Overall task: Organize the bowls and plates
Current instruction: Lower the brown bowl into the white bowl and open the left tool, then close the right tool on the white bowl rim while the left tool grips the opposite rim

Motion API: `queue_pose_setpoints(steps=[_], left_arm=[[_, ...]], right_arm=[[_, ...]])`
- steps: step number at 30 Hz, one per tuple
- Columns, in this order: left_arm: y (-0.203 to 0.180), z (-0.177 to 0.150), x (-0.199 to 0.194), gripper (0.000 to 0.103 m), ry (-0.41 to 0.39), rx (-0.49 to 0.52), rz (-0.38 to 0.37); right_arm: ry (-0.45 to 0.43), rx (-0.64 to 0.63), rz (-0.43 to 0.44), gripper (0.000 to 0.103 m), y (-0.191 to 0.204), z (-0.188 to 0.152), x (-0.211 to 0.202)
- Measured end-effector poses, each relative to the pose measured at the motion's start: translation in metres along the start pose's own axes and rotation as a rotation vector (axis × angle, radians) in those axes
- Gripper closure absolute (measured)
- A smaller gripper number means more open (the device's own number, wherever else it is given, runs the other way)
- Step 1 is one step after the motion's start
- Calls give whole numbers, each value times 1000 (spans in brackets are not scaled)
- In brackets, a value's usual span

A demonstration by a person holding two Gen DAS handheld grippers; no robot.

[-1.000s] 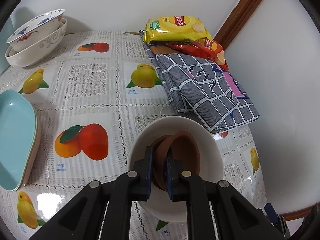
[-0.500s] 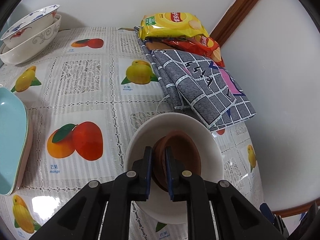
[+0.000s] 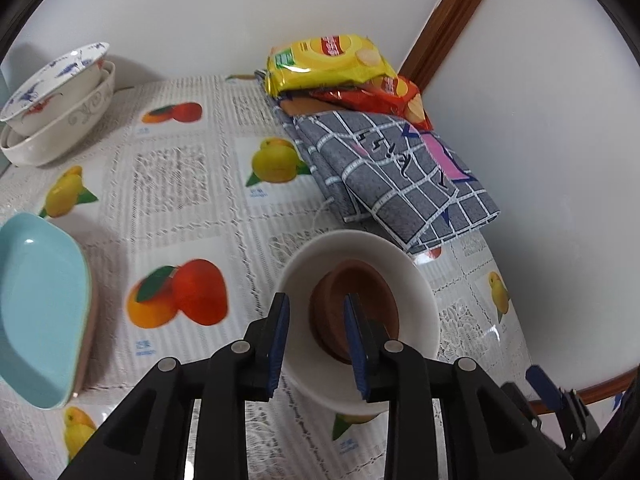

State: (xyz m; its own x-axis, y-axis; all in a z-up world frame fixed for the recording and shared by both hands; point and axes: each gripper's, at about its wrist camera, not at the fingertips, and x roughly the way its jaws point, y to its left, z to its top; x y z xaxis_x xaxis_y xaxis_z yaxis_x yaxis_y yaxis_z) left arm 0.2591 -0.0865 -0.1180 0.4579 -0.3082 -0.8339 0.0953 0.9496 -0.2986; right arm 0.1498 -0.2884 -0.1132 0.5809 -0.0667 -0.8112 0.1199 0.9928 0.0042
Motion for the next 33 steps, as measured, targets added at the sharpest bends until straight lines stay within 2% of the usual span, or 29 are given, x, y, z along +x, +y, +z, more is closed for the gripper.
queue_pose_setpoints(steps=[7,12,17,23,27,33], left_arm=[[20,1,-3,76,22,-18,28],[27,0,6,76,79,-29,13],[16,2,16,76,108,42,44],[13,3,27,76,125,74,72],[16,4,33,76,123,72,90],[19,5,39,76,126,69,78]], right_arm=[[-3,21,98,52,22,28,4],[22,11,103,52,43,44,20],[56,1,131,56,54,52,36],[119,-16,119,66,67,56,61],[181,-22,94,67,72,54,80],[213,-14,56,66,74,56,94]])
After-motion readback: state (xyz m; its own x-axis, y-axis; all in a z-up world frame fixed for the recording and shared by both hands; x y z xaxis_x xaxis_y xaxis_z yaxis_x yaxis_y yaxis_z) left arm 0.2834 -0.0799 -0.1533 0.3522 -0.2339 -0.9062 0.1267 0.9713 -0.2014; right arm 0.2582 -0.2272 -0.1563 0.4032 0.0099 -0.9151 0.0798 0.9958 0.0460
